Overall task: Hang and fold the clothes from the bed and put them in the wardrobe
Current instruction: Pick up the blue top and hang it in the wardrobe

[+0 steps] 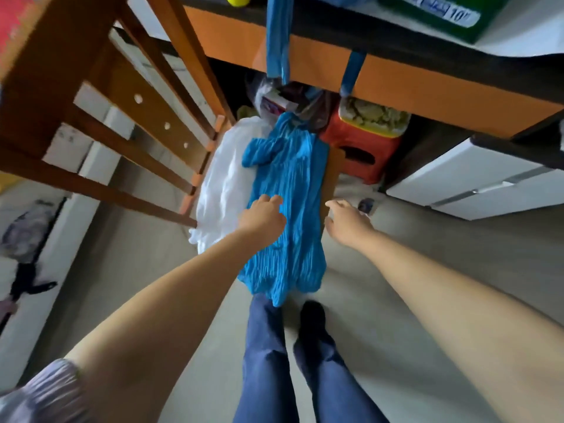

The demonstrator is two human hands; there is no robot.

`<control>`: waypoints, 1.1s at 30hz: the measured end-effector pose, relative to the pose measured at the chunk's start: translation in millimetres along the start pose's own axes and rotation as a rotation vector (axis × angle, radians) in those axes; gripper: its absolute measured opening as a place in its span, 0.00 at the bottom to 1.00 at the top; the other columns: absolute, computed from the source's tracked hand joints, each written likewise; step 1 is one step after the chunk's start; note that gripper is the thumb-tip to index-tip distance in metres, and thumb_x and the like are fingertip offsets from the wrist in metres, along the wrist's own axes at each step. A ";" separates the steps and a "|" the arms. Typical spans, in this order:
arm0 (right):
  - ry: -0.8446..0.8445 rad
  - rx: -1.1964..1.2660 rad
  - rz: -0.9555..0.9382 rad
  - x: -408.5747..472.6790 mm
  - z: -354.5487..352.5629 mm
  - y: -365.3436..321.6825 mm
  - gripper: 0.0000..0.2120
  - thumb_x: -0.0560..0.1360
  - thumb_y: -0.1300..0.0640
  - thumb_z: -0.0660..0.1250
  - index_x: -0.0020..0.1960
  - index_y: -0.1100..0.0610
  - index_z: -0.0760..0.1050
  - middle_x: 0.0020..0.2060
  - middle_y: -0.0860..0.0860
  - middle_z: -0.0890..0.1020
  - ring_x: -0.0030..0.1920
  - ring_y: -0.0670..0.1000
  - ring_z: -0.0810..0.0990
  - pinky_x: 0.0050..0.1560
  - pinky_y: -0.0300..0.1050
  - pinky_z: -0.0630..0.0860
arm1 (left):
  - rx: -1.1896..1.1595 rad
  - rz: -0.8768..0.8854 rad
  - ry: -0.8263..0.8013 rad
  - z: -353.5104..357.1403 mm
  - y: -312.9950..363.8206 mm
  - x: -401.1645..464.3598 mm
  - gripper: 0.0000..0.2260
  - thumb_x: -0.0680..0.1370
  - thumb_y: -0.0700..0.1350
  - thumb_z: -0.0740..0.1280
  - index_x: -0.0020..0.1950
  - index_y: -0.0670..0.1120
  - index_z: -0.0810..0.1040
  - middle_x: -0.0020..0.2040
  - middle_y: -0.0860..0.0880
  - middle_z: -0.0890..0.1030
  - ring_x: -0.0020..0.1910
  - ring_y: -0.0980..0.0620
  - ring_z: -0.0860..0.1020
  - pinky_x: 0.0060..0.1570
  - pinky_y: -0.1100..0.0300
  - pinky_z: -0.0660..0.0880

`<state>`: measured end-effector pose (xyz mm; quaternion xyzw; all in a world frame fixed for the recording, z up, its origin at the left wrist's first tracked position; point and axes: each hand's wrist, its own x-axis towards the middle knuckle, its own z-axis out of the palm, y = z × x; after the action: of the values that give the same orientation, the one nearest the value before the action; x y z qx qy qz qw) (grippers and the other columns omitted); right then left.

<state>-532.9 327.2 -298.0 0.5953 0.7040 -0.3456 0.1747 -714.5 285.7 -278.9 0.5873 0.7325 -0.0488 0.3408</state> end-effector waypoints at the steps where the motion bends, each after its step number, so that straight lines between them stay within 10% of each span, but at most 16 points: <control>1: -0.002 0.043 0.005 19.6 5.1 1.9 0.21 0.81 0.53 0.54 0.74 0.54 0.61 0.71 0.56 0.66 0.68 0.59 0.68 0.66 0.57 0.67 | -0.027 -0.005 0.004 5.8 -1.9 18.5 0.19 0.81 0.44 0.58 0.72 0.44 0.64 0.64 0.41 0.68 0.60 0.39 0.72 0.55 0.48 0.70; 14: 0.164 0.803 0.369 184.9 76.3 -16.8 0.36 0.78 0.44 0.61 0.78 0.57 0.49 0.74 0.54 0.63 0.70 0.56 0.67 0.66 0.49 0.65 | -0.574 -0.425 0.016 88.9 -39.6 185.9 0.37 0.77 0.56 0.65 0.78 0.46 0.49 0.74 0.44 0.65 0.70 0.43 0.67 0.68 0.47 0.65; 17: 0.196 0.963 0.437 187.5 80.3 -19.9 0.09 0.78 0.52 0.61 0.54 0.56 0.71 0.44 0.52 0.77 0.43 0.55 0.76 0.43 0.47 0.73 | -0.580 -0.333 0.019 90.1 -41.3 183.5 0.17 0.80 0.45 0.61 0.67 0.43 0.67 0.63 0.43 0.75 0.60 0.42 0.74 0.54 0.55 0.71; 19: 0.279 1.054 0.414 178.4 74.8 -20.7 0.10 0.77 0.56 0.59 0.38 0.53 0.65 0.30 0.49 0.67 0.29 0.49 0.67 0.28 0.40 0.65 | -0.659 -0.298 0.080 82.4 -40.6 175.5 0.05 0.79 0.39 0.57 0.48 0.43 0.71 0.45 0.44 0.77 0.46 0.42 0.75 0.40 0.56 0.68; 33: 0.393 1.029 -0.004 -19.5 -40.2 -69.2 0.18 0.75 0.63 0.60 0.31 0.53 0.58 0.15 0.42 0.61 0.17 0.42 0.61 0.18 0.33 0.55 | -1.418 -0.328 0.061 -58.2 9.4 -29.8 0.09 0.77 0.40 0.61 0.38 0.47 0.74 0.35 0.49 0.81 0.34 0.51 0.79 0.33 0.62 0.73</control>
<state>-588.1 337.5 -237.7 0.6559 0.4648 -0.5279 -0.2741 -729.5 291.3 -214.8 0.1089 0.6758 0.4036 0.6071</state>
